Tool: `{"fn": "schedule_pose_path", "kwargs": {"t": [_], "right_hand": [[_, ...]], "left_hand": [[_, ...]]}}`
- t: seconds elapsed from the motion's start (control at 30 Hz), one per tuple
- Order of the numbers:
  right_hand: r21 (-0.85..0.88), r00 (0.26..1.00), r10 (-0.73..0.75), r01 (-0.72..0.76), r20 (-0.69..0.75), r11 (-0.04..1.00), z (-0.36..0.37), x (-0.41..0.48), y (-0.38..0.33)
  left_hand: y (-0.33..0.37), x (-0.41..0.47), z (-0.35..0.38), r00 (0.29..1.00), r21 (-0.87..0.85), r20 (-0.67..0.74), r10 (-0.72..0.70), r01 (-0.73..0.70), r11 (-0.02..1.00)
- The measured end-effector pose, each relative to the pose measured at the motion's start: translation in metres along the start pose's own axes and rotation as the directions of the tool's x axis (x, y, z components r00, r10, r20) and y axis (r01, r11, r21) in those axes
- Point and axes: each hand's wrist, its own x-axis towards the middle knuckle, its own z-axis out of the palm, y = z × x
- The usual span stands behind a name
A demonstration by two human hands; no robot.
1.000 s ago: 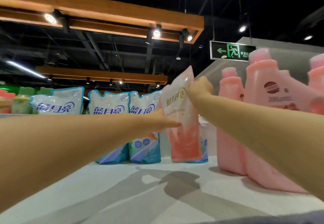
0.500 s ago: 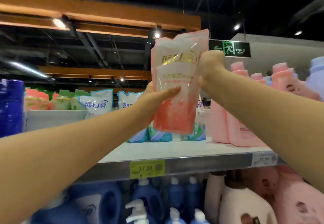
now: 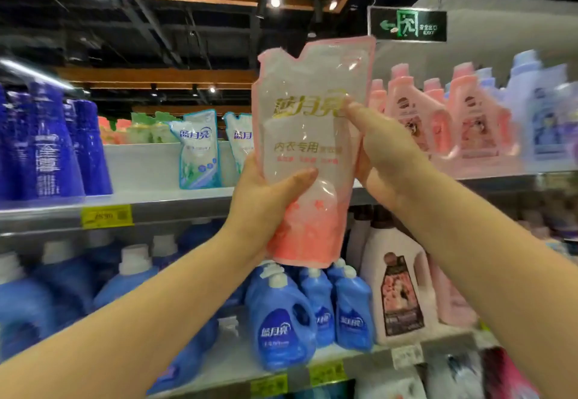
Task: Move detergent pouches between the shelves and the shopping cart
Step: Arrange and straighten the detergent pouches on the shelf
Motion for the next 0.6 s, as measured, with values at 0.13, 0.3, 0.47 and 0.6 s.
{"fn": "schedule_pose_path", "kwargs": {"t": [0.13,0.3,0.47,0.6], "right_hand": [[-0.097,0.998,-0.047,0.043,-0.04,0.994,-0.033,-0.078,-0.01],[-0.336,0.983,-0.025,-0.039,-0.183,0.941,-0.111,-0.18,-0.026],[-0.36,0.883,0.182,-0.354,-0.433,0.863,-0.228,-0.324,-0.035],[-0.282,0.714,0.245,-0.533,-0.655,0.798,-0.298,-0.443,-0.04]], "left_hand": [[0.01,-0.055,0.044,0.999,-0.06,0.024,-0.035,0.037,0.998],[0.01,-0.134,0.126,0.987,-0.152,0.051,-0.154,0.16,0.975],[-0.009,-0.249,0.25,0.91,-0.161,0.239,-0.338,0.381,0.911],[-0.03,-0.347,0.334,0.77,-0.055,0.441,-0.461,0.536,0.843]]}}
